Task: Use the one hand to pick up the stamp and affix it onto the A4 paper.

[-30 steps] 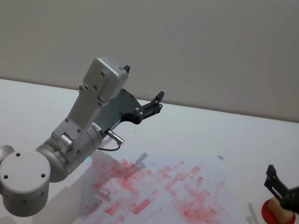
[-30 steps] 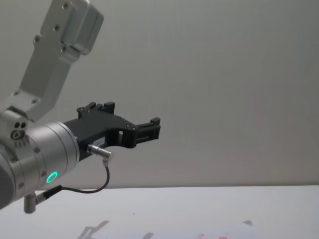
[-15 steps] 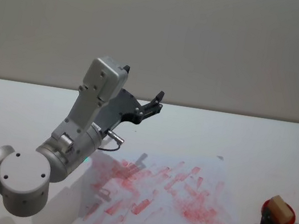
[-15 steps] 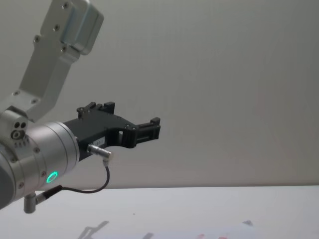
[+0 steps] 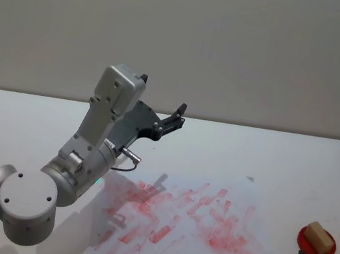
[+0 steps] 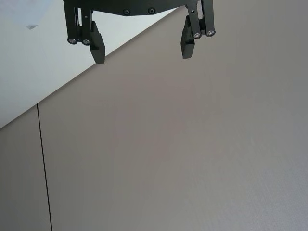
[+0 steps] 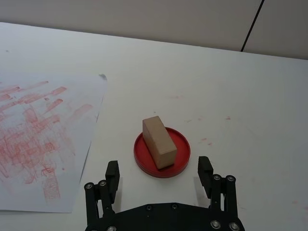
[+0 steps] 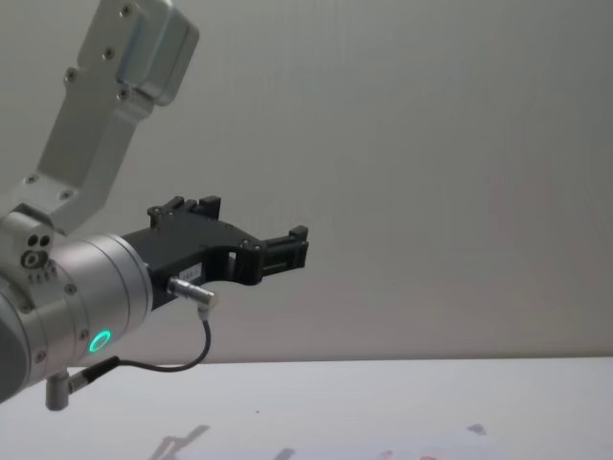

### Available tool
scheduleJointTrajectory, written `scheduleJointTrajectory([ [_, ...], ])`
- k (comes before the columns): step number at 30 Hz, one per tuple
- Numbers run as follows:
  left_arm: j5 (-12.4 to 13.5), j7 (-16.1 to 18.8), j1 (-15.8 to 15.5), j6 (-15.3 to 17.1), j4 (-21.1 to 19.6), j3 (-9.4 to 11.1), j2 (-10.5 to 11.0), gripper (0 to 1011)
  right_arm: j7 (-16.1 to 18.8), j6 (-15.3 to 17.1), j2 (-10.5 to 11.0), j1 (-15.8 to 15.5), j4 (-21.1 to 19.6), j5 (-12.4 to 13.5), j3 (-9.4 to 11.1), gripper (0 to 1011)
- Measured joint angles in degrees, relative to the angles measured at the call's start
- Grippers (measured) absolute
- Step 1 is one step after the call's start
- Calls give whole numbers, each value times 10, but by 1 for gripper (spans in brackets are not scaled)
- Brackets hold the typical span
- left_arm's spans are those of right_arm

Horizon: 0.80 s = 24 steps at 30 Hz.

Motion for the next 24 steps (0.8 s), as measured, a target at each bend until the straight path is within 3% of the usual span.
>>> scheduleJointTrajectory([
  [22, 0, 0, 0, 0, 0, 0, 0, 1001, 29, 1, -15, 35, 36, -45, 5, 1001],
  [24, 0, 0, 0, 0, 0, 0, 0, 1001, 33, 1, -17, 39, 40, -48, 5, 964],
])
